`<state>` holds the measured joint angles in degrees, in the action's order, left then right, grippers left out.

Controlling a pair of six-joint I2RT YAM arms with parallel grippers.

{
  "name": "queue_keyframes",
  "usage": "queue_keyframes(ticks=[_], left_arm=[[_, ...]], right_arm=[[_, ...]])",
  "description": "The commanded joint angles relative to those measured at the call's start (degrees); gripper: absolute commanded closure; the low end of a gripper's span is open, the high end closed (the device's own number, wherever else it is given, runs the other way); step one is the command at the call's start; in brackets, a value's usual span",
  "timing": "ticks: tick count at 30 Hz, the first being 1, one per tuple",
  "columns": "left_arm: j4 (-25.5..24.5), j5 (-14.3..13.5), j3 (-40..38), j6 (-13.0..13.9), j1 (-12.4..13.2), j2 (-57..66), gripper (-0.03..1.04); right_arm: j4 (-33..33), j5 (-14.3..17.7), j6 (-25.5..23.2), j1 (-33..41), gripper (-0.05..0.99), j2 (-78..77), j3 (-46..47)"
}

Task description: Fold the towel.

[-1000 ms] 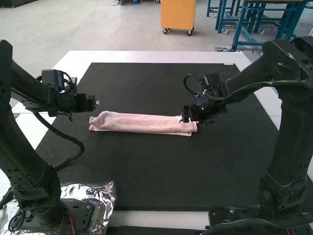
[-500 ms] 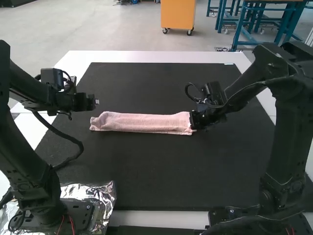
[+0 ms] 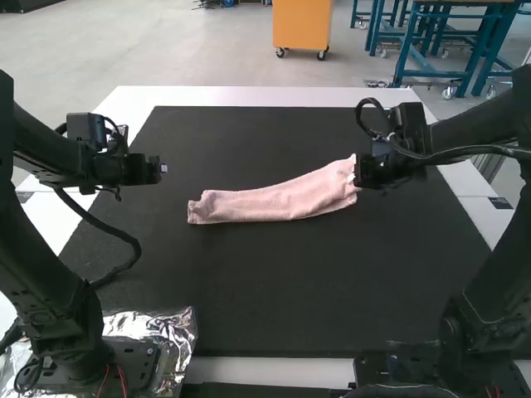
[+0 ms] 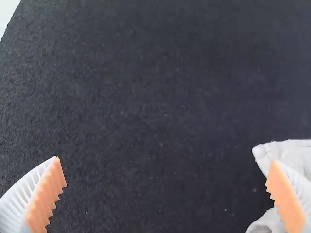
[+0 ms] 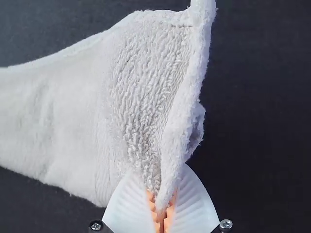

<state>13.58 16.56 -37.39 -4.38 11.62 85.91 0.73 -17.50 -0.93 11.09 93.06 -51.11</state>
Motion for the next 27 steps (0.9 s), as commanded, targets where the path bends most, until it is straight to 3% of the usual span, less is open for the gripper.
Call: queue_keyframes(ticks=[1,6,12,27], left_arm=[[0.8,0.6,-2.2,0.0,0.6,-1.5,0.04],[1.1,0.2,-2.0,-0.3,1.0,-1.7,0.04],[1.3,0.5,-1.6,-0.4,4.0,-2.1,0.04],[2.5,1.7,3.5,3.4,8.8,-4.3,0.04]], right_arm=[[0.0,-2.5,-2.8,5.7,0.96,0.1,-2.2],[-1.9,-1.2,-6.1,15.7,0.96,4.2,-5.2],[-3.1,-0.1,-7.9,23.7,0.96,10.2,-10.9],[-2.8,0.5,-7.3,31.8,0.96,24.6,-25.8]])
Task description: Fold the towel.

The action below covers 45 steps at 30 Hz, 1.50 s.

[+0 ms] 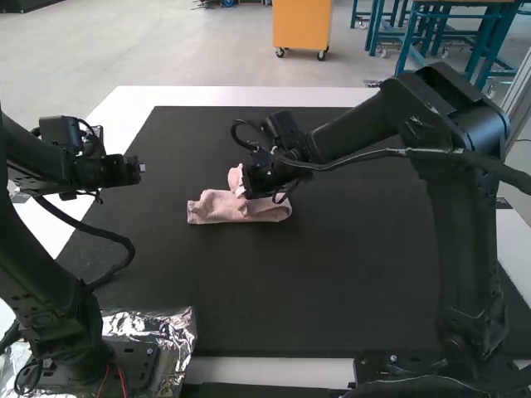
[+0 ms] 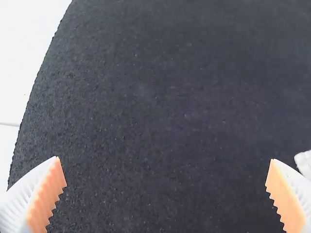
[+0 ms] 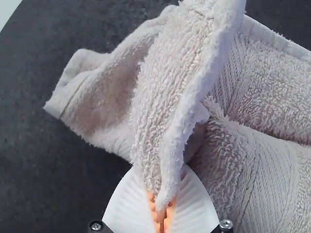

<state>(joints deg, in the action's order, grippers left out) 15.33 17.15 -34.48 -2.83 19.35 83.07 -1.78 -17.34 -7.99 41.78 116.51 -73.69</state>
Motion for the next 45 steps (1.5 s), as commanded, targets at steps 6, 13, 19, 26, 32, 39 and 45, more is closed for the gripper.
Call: queue_keyframes(ticks=[6,13,19,26,32,39,45], left_arm=[[1.2,1.7,1.6,2.7,2.4,-1.4,0.04],[1.2,2.2,2.0,2.8,2.9,-1.4,0.04],[2.9,2.1,3.4,2.7,2.4,-1.4,0.04],[2.7,2.1,3.4,2.7,2.4,-1.4,0.04],[2.6,2.0,3.2,2.5,2.3,-1.9,0.04],[2.7,1.9,2.9,2.1,1.0,-3.5,0.04],[2.3,1.9,3.0,2.0,0.0,-4.1,0.04]], right_arm=[[0.1,0.4,-0.2,3.2,0.96,6.2,-8.8],[1.3,0.3,-1.0,6.2,0.56,10.9,-16.4],[9.1,-0.9,0.3,7.1,0.04,10.5,-22.7],[11.5,-2.1,0.5,3.7,0.08,2.8,-22.5],[2.0,-4.0,0.3,-0.4,0.96,-0.3,-11.8],[-9.1,-4.1,-0.9,-0.6,0.96,0.6,-2.8],[-13.0,-4.1,-1.8,-0.5,0.96,4.1,-1.4]])
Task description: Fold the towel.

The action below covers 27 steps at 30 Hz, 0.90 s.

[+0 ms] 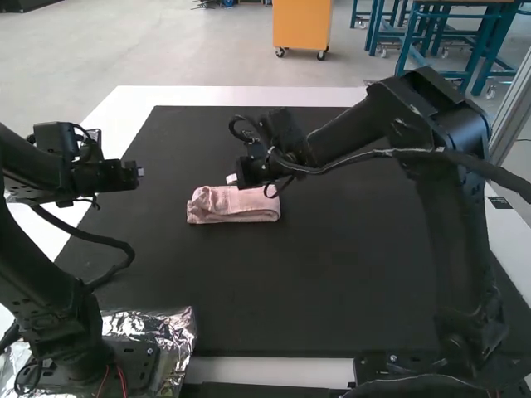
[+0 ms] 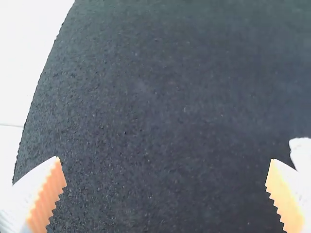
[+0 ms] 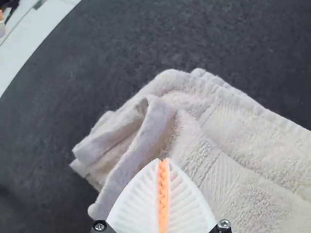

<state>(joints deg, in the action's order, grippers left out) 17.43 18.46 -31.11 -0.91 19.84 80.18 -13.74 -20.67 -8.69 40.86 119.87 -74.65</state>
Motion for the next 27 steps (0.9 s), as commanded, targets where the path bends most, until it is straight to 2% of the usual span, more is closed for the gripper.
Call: queue_keyframes(ticks=[1,17,24,27], left_arm=[[0.2,0.6,-0.4,0.0,-0.6,-1.3,0.04],[0.5,0.6,-0.4,0.1,-0.9,-1.3,0.04],[-1.7,0.8,-1.4,0.0,-0.9,-3.8,0.04],[-2.8,0.9,-2.6,-0.9,-1.6,-6.3,0.04]], right_arm=[[-1.6,-0.8,-1.2,0.4,0.96,1.4,-0.4],[-10.3,-0.9,-3.8,0.4,0.96,12.8,-2.7],[-10.4,-1.2,-3.5,0.0,0.95,14.5,-3.8],[-5.2,-3.3,-1.1,-0.9,0.92,10.1,-4.8]])
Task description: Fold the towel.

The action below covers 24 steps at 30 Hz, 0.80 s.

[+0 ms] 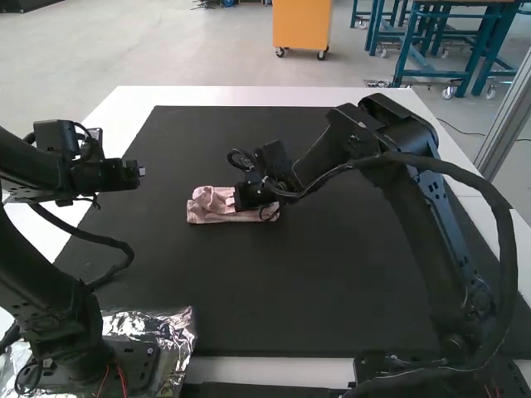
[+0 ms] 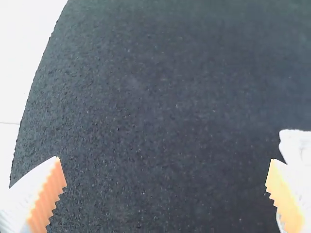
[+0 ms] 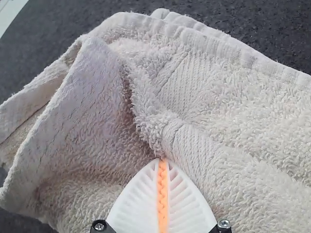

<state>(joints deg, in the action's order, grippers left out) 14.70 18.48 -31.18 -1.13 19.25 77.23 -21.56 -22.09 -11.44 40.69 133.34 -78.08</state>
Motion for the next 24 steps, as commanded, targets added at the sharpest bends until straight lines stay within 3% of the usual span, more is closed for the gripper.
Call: queue_keyframes(ticks=[1,4,6,9,16,20,24], left_arm=[[-0.8,0.9,-3.2,-0.8,-1.6,-4.2,0.04],[-3.5,0.8,-4.9,-1.8,-3.3,-7.1,0.04],[-5.0,0.7,-6.0,-2.3,-4.5,-9.3,0.04],[-6.9,0.6,-7.3,-3.8,-6.6,-13.1,0.04],[-14.4,0.4,-10.5,-5.5,-10.5,-23.9,0.04],[-16.7,0.4,-10.3,-6.9,-12.0,-32.6,0.04],[-17.7,0.2,-8.7,-8.3,-12.6,-42.7,0.04]], right_arm=[[5.0,-2.1,2.4,-1.4,0.86,-5.5,-1.5],[8.6,-2.9,3.0,-4.0,0.68,-13.0,-1.3],[9.9,-2.4,2.7,-5.7,0.44,-18.7,-1.5],[13.1,0.9,1.5,-8.0,0.05,-27.3,-2.9],[20.6,2.1,1.4,-14.8,0.02,-48.1,-0.3],[19.5,7.6,3.4,-17.4,0.02,-62.8,6.6],[21.0,8.6,3.0,-21.0,0.02,-77.2,14.1]])
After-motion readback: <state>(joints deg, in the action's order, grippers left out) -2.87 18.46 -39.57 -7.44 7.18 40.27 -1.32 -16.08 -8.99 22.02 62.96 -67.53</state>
